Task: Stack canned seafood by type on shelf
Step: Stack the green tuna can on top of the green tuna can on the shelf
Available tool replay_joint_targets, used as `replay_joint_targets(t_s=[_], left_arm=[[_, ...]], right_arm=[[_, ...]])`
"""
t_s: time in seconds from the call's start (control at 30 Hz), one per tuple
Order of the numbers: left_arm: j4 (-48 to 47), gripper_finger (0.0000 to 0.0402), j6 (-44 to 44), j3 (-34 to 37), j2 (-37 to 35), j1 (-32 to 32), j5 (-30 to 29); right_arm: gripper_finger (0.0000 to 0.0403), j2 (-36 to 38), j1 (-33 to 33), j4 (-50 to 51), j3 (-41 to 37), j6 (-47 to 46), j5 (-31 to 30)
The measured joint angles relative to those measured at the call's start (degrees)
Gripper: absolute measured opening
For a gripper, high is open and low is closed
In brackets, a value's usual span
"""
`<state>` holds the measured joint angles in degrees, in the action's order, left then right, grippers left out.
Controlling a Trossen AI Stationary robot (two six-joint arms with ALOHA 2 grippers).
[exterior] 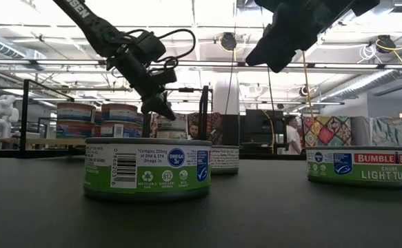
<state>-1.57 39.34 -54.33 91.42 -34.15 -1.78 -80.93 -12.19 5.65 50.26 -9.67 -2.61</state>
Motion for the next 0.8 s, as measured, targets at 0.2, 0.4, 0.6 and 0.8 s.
replay_joint_targets(t_s=[0.2, 0.4, 0.6, 0.8], left_arm=[[-0.4, 0.0, -1.3, 0.0, 0.0, 0.2, 0.0], [-1.1, 0.0, -1.5, 0.0, 0.0, 0.2, 1.5], [-1.0, 0.0, -1.5, 0.0, 0.0, 0.9, 1.5], [-1.1, 0.0001, -1.6, 0.0, 0.0, 0.9, 1.5]], right_arm=[[0.0, 0.0, 0.0, -0.1, 0.0, -0.1, 0.0], [0.0, 0.0, 0.0, -0.1, 0.0, -0.1, 0.0], [0.0, 0.0, 0.0, -0.1, 0.0, -0.1, 0.0], [0.0, 0.0, 0.0, -0.3, 0.0, -0.1, 0.0]])
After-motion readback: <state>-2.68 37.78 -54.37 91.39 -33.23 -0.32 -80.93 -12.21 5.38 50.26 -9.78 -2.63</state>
